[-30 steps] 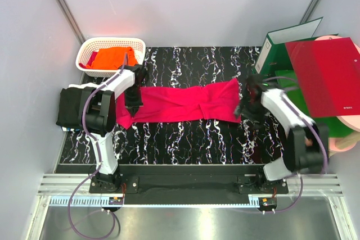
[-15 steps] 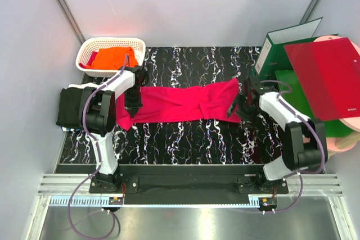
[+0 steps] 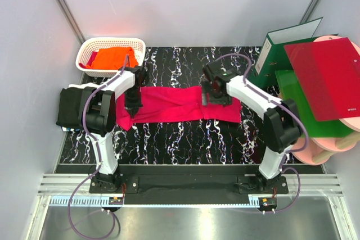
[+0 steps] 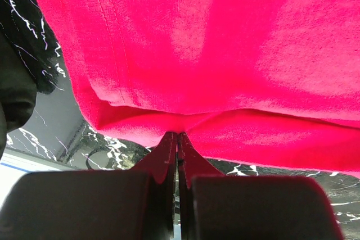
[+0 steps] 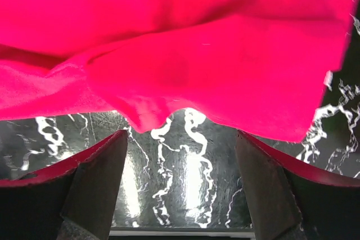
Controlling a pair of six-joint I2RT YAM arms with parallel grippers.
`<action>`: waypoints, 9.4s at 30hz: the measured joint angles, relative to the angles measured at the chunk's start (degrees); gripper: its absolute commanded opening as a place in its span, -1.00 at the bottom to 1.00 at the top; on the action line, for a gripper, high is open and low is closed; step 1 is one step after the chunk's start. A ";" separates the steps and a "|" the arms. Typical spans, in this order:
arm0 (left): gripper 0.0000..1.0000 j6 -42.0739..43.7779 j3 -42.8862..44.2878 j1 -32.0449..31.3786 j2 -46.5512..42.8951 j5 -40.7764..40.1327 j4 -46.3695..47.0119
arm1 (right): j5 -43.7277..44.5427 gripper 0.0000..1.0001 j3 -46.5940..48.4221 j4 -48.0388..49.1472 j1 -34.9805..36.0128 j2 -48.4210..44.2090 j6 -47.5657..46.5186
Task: Fold and stack the t-shirts
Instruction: Fold the other side of the tshirt into a rectangle, then rotate the tshirt 90 degrees
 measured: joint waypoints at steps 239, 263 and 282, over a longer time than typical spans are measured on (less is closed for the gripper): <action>-1.00 0.72 16.17 -20.17 17.33 0.59 -14.14 | 26.71 -1.00 71.10 -24.35 -1.97 56.26 -5.99; 0.15 -0.11 22.01 -10.38 -1.66 2.36 -6.19 | 8.81 -1.00 40.54 -4.59 -2.89 22.18 -1.03; -1.00 1.64 8.31 -9.42 7.78 2.84 -7.93 | -12.11 -1.00 54.95 -13.97 -4.66 45.13 12.15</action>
